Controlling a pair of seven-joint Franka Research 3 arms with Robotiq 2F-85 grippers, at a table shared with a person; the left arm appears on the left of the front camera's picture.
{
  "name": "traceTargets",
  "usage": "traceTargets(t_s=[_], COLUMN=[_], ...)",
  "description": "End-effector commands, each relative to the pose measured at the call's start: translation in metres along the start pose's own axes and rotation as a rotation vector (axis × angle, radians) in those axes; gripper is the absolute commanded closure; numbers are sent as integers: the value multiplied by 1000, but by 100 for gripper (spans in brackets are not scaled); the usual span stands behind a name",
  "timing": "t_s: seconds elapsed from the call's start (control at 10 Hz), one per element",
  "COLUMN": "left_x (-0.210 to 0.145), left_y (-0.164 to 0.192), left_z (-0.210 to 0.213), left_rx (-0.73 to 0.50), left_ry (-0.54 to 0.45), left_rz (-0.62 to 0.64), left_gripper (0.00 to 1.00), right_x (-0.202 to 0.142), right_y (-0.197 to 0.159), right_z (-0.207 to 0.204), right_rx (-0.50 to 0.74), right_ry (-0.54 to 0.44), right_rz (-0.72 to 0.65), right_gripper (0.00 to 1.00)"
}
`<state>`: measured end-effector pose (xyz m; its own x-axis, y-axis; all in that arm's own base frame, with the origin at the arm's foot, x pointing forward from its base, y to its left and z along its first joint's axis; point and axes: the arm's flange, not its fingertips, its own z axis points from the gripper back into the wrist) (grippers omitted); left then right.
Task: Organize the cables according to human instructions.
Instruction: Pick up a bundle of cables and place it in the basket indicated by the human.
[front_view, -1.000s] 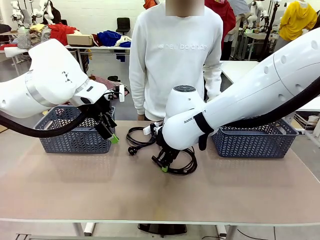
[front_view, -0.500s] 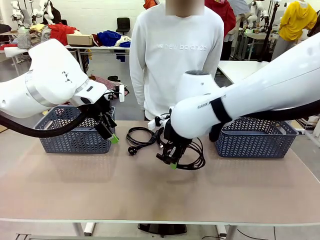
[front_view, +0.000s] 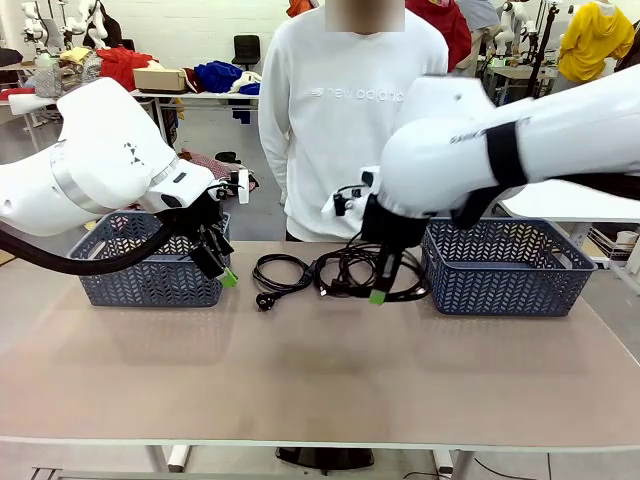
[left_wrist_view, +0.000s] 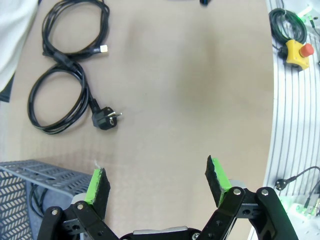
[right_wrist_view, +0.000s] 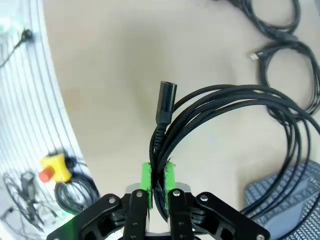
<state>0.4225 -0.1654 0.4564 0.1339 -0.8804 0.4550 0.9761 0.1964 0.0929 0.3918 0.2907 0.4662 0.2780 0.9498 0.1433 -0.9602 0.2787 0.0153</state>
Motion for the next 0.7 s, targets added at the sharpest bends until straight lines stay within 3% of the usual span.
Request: traceTargets(t_s=[0.0,0.3,0.6], left_x=[-1,-1,-1], left_y=[1,1,1], left_z=[1,1,1], left_rx=[-3,-3,-3], left_ry=[1,1,1], left_rz=[2,2,2], left_gripper=[0,0,0], right_x=[-16,-50,-104], right_y=[-22,-73,-127], right_z=[28,59,69], right_rx=[-44,-90,-128], right_ry=[31,32,-5], right_rz=[74,141,110], right_gripper=[100,100,100])
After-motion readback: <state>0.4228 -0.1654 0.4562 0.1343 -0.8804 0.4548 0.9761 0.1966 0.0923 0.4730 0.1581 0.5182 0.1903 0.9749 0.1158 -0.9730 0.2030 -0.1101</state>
